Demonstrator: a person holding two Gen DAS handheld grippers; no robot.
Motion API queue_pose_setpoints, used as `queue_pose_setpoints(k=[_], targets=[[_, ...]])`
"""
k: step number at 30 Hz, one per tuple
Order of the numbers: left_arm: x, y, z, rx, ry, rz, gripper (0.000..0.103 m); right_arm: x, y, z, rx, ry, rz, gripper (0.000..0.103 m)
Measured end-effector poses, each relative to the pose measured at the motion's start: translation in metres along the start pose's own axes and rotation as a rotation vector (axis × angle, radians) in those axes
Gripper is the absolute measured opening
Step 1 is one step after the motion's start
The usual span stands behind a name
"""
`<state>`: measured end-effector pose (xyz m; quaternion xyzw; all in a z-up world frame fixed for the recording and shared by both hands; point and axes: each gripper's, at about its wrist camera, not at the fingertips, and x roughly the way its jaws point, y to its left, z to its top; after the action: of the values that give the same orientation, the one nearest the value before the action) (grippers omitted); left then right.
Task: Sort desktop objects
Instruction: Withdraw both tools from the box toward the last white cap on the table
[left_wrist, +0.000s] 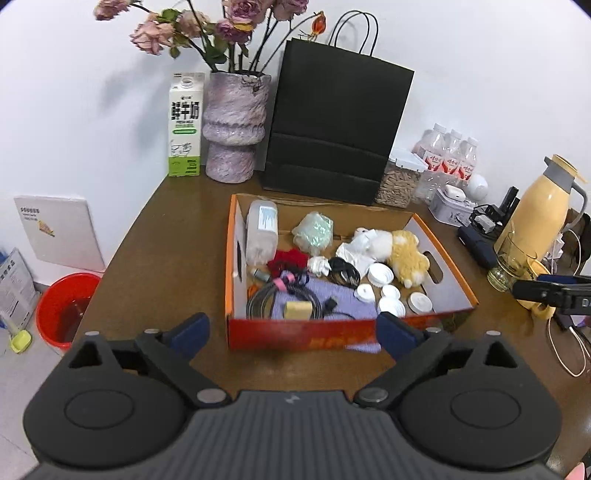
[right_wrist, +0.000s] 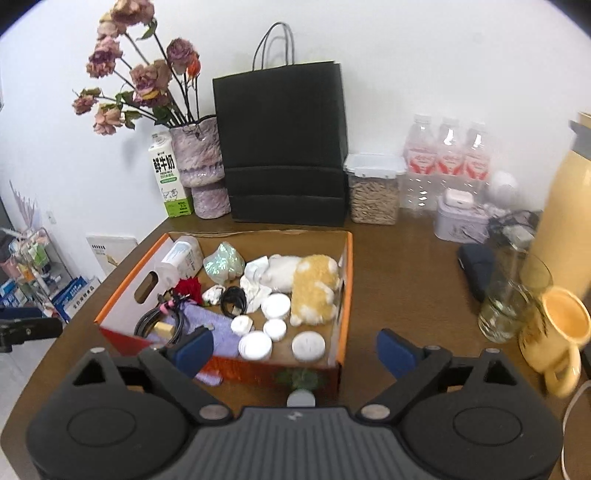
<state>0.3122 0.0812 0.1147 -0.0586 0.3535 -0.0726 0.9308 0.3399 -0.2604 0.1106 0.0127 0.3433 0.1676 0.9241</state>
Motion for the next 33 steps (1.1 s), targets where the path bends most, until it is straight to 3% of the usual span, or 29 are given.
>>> queue_pose_setpoints(k=[9,13,18,20,25,28,33], targets=[[-0.057,-0.021,-0.074,0.030,-0.132,-0.010,0.103,-0.066,0.022,-0.085,-0.037,-0.070,0.058,0.095],[-0.064,-0.025,-0.108,0.001,-0.080,0.008,0.103,-0.085,0.034,-0.117,-0.086,-0.059,0.070,0.097],[-0.084,-0.031,-0.151,0.088,-0.088,0.040,0.103,-0.108,0.042,-0.163,-0.150,-0.057,0.012,0.097],[-0.094,-0.032,-0.173,0.068,-0.103,0.084,0.103,-0.118,0.046,-0.185,-0.160,-0.074,0.032,0.097],[-0.104,-0.033,-0.234,-0.034,-0.113,0.108,0.103,-0.135,0.056,-0.242,-0.119,-0.148,0.126,0.097],[-0.099,-0.043,-0.247,0.012,-0.123,0.169,0.103,-0.128,0.072,-0.263,-0.212,-0.122,0.092,0.097],[-0.100,-0.052,-0.249,0.015,-0.115,0.117,0.103,-0.122,0.098,-0.278,-0.349,-0.109,0.064,0.097]])
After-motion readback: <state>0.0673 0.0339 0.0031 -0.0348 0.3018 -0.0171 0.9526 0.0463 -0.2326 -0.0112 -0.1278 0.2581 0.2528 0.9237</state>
